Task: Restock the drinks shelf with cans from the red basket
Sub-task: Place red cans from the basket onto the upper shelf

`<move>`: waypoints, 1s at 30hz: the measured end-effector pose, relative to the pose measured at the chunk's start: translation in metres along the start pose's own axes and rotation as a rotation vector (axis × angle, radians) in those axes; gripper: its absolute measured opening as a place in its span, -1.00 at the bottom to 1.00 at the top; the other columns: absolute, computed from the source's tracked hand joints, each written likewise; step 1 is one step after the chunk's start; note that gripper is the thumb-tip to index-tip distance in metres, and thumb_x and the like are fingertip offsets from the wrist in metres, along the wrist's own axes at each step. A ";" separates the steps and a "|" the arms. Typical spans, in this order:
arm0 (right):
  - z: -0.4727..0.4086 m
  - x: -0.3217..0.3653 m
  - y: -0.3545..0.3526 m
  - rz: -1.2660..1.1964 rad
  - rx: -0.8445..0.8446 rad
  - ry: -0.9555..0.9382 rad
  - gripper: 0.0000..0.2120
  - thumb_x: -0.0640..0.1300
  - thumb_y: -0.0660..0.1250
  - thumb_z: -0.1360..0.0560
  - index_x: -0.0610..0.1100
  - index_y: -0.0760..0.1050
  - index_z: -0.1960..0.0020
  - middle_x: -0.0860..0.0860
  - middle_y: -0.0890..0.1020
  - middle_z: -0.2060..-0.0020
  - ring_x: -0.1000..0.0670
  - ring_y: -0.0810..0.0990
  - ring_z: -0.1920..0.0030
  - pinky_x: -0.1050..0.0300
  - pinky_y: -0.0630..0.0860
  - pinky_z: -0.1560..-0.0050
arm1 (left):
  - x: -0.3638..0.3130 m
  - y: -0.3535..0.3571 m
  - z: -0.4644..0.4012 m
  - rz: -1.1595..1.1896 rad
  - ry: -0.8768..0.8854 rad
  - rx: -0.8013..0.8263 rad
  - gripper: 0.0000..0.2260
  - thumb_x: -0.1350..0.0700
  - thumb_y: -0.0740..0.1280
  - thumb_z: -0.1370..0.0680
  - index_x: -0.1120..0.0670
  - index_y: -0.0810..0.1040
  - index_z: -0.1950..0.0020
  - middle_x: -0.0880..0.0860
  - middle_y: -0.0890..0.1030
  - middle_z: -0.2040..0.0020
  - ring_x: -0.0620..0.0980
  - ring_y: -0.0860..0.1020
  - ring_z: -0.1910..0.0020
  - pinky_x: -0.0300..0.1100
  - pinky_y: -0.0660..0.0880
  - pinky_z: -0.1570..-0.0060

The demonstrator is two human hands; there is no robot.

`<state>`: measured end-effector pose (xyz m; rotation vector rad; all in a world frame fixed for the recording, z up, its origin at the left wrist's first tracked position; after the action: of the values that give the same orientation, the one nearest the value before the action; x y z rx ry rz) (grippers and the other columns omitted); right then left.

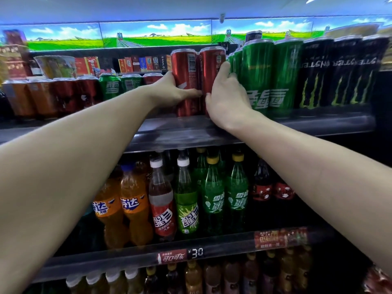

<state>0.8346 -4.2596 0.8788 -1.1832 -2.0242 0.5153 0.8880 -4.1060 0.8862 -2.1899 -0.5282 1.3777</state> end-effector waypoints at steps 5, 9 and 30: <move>-0.005 0.003 -0.001 0.003 0.013 0.078 -0.32 -0.35 0.30 -0.57 -0.31 0.02 -0.56 -0.26 0.26 -0.45 -0.28 0.53 -0.31 -0.04 0.47 -0.15 | 0.002 0.005 -0.007 -0.141 -0.125 -0.110 0.01 -0.27 0.49 -0.49 0.23 0.02 -0.63 0.05 0.61 -0.28 0.08 0.60 -0.27 0.04 0.55 -0.29; -0.006 0.005 -0.001 -0.026 0.028 0.104 -0.37 -0.37 0.35 -0.55 -0.29 0.10 -0.50 -0.25 0.23 -0.46 -0.28 0.54 -0.29 -0.04 0.49 -0.16 | 0.001 0.004 -0.014 -0.166 -0.150 -0.215 0.08 -0.20 0.48 -0.54 0.23 -0.23 -0.65 0.01 0.55 -0.31 0.08 0.53 -0.36 0.02 0.47 -0.40; -0.016 -0.002 0.009 -0.108 0.120 0.050 -0.51 -0.29 0.30 -0.56 -0.26 0.21 -0.43 -0.22 0.42 -0.36 -0.23 0.48 -0.31 0.00 0.44 -0.22 | 0.006 0.033 -0.029 0.175 -0.265 -0.048 0.19 -0.23 0.60 -0.32 0.10 -0.11 -0.66 -0.02 0.57 -0.34 0.06 0.60 -0.30 0.10 0.54 -0.35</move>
<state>0.8520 -4.2570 0.8829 -0.9998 -1.9735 0.5395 0.9193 -4.1353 0.8728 -2.1455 -0.4747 1.7806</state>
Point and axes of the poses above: each hand's wrist, its own z-axis away from the middle knuckle, its own y-axis out of the palm, x = y × z, the point moved 6 cm from there along -z, towards the middle knuckle
